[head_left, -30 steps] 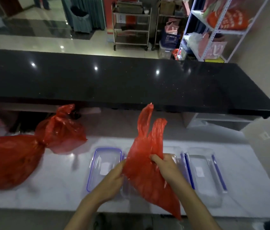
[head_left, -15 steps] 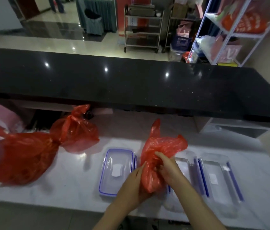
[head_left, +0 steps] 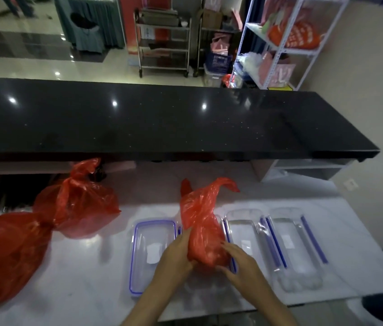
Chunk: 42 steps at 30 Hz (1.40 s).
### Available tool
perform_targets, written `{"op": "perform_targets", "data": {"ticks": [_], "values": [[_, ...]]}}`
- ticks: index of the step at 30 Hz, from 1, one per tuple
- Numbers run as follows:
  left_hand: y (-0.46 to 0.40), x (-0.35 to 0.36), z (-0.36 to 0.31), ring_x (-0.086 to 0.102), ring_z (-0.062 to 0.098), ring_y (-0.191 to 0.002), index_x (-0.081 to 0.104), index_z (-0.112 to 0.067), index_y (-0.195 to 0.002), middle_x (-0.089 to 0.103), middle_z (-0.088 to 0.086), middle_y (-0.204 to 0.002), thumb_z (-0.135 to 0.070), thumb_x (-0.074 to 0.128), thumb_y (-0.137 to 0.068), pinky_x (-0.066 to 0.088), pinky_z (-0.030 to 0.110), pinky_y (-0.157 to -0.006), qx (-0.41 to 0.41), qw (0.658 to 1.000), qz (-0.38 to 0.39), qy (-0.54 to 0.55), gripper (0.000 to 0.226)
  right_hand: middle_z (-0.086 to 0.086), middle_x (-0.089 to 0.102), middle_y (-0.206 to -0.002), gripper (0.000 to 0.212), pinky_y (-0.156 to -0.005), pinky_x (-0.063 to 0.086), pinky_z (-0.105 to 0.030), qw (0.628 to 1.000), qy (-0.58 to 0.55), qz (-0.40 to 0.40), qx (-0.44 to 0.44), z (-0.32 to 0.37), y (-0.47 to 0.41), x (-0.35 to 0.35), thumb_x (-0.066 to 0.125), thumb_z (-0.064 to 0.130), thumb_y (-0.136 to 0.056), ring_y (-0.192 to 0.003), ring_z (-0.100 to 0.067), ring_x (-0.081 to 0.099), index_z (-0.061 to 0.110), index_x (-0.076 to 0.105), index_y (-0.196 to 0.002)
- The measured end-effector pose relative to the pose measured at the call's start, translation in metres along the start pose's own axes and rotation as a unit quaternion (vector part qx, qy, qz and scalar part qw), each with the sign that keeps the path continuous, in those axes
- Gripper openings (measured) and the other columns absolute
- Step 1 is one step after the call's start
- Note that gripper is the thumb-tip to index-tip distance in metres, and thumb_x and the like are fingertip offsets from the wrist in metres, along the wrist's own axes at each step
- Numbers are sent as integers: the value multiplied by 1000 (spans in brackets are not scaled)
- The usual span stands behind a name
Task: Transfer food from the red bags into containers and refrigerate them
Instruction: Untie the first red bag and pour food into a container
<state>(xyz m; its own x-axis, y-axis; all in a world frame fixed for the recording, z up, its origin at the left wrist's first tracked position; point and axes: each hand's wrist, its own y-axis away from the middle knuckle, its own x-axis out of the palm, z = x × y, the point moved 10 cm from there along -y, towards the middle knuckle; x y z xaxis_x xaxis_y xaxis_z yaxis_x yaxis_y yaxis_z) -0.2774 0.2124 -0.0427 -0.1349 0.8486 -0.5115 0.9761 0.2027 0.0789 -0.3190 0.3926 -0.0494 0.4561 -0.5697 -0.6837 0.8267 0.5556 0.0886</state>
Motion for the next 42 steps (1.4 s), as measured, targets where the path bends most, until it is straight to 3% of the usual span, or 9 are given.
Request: {"op": "perform_targets", "data": {"ticks": [4, 9, 15, 18, 22, 27, 33, 37, 42], "values": [[-1, -5, -8, 64, -10, -106, 61, -46, -130, 69, -25, -117, -20, 75, -85, 53, 18, -95, 10, 1000, -1, 10, 53, 26, 74, -104, 35, -93, 56, -26, 995, -46, -87, -1, 4, -2, -19, 82, 22, -84, -100, 3, 69, 47, 69, -105], [11, -6, -8, 66, -2, -82, 67, -34, -99, 71, -14, -90, -14, 68, -87, 55, 19, -74, -17, 999, 27, 19, 23, 15, 71, -79, 23, -68, 53, -22, 990, -77, -118, -13, 19, 1, -37, 71, 14, -94, -73, -7, 69, 36, 70, -86], [13, -19, -15, 67, 0, -100, 58, -44, -129, 70, -20, -113, -56, 65, -84, 59, 33, -91, -53, 996, -57, 48, 48, 13, 72, -80, 13, -61, 50, -13, 973, -142, -182, 23, 24, 6, -42, 67, 16, -97, -76, -7, 70, 24, 70, -86], [16, -15, -14, 55, 0, -119, 40, -49, -146, 52, -25, -136, -54, 63, -90, 52, 30, -102, -45, 998, -43, 9, 61, 17, 72, -83, 14, -65, 50, -13, 973, -138, -171, 66, 8, 2, -35, 68, 17, -96, -82, -4, 71, 27, 68, -88], [22, -17, -13, 58, -1, -109, 59, -37, -138, 53, -25, -125, -40, 59, -99, 55, 27, -97, -12, 995, -32, -98, 39, 19, 71, -100, 25, -78, 57, -21, 982, -153, -84, 67, 8, 1, -13, 73, 14, -92, -99, -1, 68, 32, 65, -108], [24, -28, -26, 63, 2, -95, 67, -31, -122, 64, -19, -114, -35, 53, -103, 59, 33, -85, 35, 988, -76, -127, 24, 15, 71, -89, 31, -68, 53, -21, 980, -99, -171, 36, 12, 7, -33, 79, 10, -86, -81, -10, 67, 39, 70, -92], [26, -30, -43, 65, 3, -98, 24, -65, -150, 59, -23, -127, -34, 61, -100, 58, 22, -86, 82, 994, -36, -66, 69, 15, 65, -98, 25, -71, 54, -17, 968, -128, -215, -6, 30, 8, -52, 77, 6, -87, -92, -11, 66, 28, 66, -93], [26, -25, -48, 58, -2, -102, 58, -51, -135, 54, -19, -134, -32, 60, -101, 57, 26, -95, 124, 983, -30, -134, 39, 19, 68, -110, 40, -75, 59, -26, 975, -144, -169, 5, 31, 5, -40, 77, 12, -89, -95, -8, 68, 37, 65, -117], [30, -43, -63, 62, 1, -104, 64, -39, -124, 61, -25, -117, -42, 52, -101, 58, 29, -82, 177, 980, -95, -3, 27, 13, 66, -96, 38, -71, 56, -23, 969, -96, -220, -55, 52, 9, -56, 74, -7, -83, -91, -12, 66, 30, 69, -89]]}}
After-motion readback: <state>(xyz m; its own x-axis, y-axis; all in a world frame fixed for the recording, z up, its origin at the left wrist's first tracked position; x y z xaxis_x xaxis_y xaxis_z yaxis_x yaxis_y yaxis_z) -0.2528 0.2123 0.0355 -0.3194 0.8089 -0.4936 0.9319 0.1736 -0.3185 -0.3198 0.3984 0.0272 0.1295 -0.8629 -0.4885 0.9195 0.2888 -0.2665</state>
